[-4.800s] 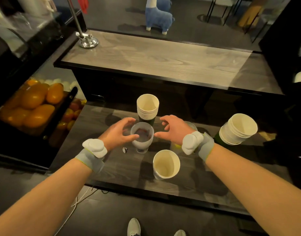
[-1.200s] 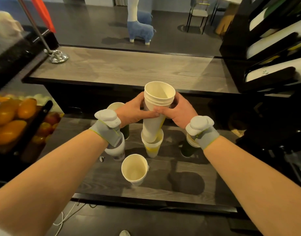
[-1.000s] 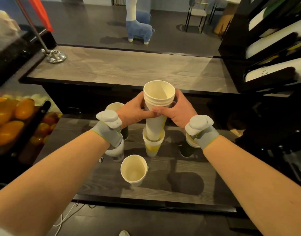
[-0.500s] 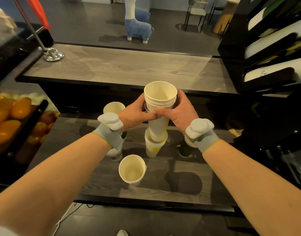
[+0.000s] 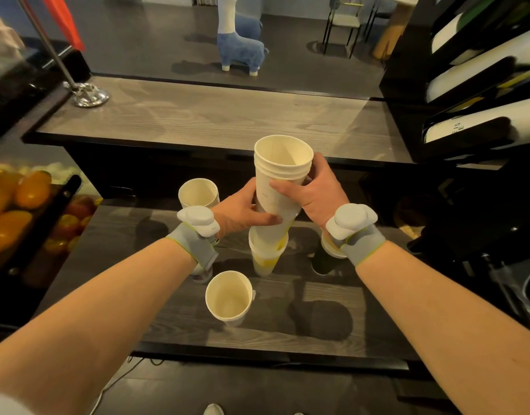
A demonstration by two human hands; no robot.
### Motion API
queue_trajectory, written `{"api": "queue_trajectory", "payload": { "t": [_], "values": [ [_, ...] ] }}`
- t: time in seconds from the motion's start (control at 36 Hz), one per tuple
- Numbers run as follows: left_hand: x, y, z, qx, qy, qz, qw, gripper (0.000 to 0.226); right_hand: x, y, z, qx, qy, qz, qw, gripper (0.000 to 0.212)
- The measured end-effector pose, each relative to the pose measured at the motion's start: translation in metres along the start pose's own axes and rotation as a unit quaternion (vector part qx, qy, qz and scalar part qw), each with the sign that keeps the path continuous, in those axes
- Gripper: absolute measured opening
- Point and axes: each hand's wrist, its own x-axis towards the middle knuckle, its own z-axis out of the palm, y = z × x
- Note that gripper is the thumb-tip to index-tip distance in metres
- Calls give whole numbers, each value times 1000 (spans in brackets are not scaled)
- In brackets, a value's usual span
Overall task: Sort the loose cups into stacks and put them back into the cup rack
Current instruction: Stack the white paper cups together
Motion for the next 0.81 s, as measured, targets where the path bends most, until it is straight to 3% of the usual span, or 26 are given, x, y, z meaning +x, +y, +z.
{"api": "queue_trajectory", "payload": {
  "t": [0.17, 0.28, 0.56, 0.81],
  "values": [
    [-6, -5, -3, 35, 0, -23, 999, 97, -1, -11, -14, 18, 11, -17, 1000, 78],
    [-10, 6, -11, 35, 44, 13, 998, 90, -4, -21, -21, -2, 18, -25, 1000, 74],
    [-47, 70, -33, -12, 24, 66, 997, 69, -22, -48, -27, 34, -9, -46, 998, 75],
    [-91, 54, -38, 3, 10, 17, 1000, 88, -51, -43, 3, 16, -80, -20, 996, 72]
  ]
}}
